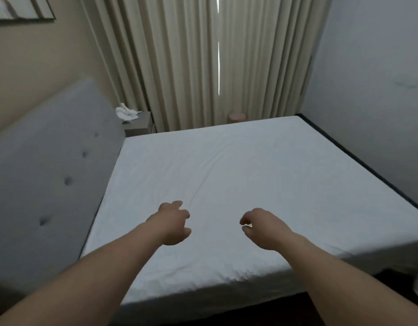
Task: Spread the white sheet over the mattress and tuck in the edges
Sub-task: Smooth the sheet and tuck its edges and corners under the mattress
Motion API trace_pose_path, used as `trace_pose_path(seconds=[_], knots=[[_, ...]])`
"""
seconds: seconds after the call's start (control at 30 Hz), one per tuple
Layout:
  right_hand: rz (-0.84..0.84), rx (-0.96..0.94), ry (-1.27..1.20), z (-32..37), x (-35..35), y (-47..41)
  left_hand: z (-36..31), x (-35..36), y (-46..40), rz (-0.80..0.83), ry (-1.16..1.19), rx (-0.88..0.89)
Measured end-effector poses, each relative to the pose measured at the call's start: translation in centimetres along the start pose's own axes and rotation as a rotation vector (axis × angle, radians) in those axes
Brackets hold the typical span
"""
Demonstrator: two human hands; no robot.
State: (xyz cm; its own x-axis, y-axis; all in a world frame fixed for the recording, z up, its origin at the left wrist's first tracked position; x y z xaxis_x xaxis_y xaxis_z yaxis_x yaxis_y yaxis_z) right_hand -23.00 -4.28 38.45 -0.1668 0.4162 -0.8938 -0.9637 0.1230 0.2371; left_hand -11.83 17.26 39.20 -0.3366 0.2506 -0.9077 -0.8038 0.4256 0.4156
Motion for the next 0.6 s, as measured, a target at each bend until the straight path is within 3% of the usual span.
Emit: trace_pose_path(seconds=[0.37, 0.6], knots=[[-0.092, 0.39, -0.172, -36.3, -10.2, 19.3, -40.0, -1.8, -0.2, -0.062, -0.057, 0.25], [-0.141, 0.532, -0.271, -49.6, -14.2, 23.2, -53.8, -4.1, -3.6, -0.057, -0.113, 0.356]])
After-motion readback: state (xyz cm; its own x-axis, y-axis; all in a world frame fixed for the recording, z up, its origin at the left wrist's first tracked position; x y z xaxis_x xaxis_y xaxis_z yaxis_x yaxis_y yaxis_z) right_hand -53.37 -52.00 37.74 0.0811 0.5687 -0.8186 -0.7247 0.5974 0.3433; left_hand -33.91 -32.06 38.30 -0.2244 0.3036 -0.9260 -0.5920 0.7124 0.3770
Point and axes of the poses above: each hand's wrist, its own y-axis away from the middle knuckle, its own x-axis out of the palm, z = x × y, the point moved 10 cm from there along -y, towards the middle knuckle, and after that the axes turned 6 degrees about -x, right-handed, at the moved point
